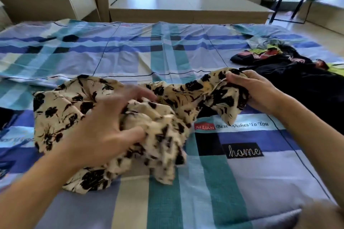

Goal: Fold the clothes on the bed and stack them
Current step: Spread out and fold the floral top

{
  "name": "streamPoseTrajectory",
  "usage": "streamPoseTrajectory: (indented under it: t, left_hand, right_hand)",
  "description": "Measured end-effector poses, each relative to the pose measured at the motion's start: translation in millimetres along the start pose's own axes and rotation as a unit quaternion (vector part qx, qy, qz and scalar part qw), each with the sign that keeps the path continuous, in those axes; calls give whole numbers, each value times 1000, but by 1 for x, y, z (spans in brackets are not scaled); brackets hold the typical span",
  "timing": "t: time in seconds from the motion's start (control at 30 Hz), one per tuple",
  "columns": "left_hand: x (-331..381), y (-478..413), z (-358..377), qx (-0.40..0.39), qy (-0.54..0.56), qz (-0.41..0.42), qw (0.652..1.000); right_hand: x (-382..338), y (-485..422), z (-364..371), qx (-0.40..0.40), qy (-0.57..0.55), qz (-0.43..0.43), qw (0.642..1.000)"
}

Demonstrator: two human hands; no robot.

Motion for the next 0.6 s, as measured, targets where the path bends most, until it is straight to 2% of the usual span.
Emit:
streamPoseTrajectory:
  t: [0.07,0.1,0.13,0.2,0.23,0.4,0.5,0.6]
  left_hand:
    - [7,3,28,-86,43,-59,994]
    - [2,3,41,-93,21,-96,991]
    - [-6,2,53,-90,-33,-147,985]
    - [-16,0,73,-106,-152,-259,948]
    - [-22,-2,81,-113,-187,-287,933]
    - [-35,-14,92,-86,-275,-239,927]
    - [-37,-18,69,-95,-162,-213,959]
    - [-30,-17,27,-63,-47,-136,988]
  right_hand:
    - [-3,2,7,-5,-50,11,999]
    - [-3,2,8,-10,-69,13,997]
    - [-7,4,11,-14,-86,12,996]
    - [-14,7,15,-27,-124,-2,992]
    - [-17,8,15,-31,-139,-17,990]
    - [-25,12,7,40,-156,-95,982]
    - [-16,5,-14,114,-91,-94,985]
    - [-1,4,-42,222,28,-77,972]
Point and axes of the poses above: each hand's wrist, its own y-axis away from the middle knuckle, its own z-axis out of the palm, x = y × z, the point moved 2 cm from there along -y, towards the middle knuckle, and after that the axes turned 11 degrees about -z, right-handed, at the moved point
